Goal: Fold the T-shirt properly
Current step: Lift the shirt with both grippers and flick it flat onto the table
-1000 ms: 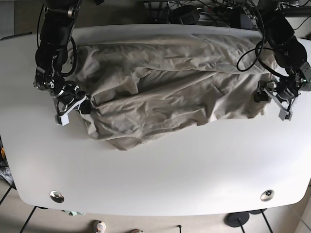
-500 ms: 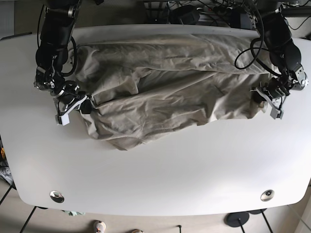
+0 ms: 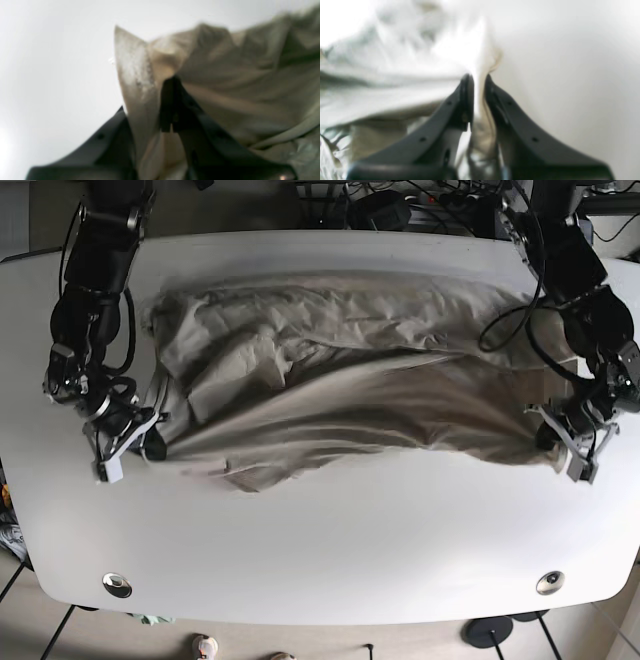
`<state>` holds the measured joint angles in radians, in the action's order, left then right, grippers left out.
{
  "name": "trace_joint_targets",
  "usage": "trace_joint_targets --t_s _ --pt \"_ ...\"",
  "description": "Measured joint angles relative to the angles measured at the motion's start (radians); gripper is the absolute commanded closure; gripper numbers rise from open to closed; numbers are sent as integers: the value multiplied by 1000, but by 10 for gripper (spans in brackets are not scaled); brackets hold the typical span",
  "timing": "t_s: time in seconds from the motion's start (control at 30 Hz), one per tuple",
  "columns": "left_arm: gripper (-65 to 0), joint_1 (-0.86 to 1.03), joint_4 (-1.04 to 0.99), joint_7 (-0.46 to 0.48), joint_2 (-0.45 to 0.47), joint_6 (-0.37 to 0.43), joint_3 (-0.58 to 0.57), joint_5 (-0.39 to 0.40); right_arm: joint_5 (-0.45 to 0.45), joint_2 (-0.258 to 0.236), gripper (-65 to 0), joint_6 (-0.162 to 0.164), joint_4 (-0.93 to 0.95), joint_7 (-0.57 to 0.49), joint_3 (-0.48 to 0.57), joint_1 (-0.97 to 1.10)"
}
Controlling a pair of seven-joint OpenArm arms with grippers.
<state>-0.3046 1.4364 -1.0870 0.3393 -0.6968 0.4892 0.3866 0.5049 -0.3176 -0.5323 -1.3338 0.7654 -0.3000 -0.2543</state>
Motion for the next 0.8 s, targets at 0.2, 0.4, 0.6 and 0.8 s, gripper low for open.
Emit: trace_joint_targets --t_s 0.2,0.4,0.6,0.8 --pt "0 -291 -27 -66 -2 0 -35 2 -3 -79 -17 -9 0 132 4 -288" --pt "0 -697 -208 -76 20 -1 -34 9 18 -136 -17 -15 -5 272 6 -672" --pt "0 -629 -91 -150 43 -4 -15 26 45 -156 -17 -45 -140 322 -16 -560" --pt "0 -223 109 -186 33 -4 119 31 154 -88 -17 -45 -339 331 -159 -103"
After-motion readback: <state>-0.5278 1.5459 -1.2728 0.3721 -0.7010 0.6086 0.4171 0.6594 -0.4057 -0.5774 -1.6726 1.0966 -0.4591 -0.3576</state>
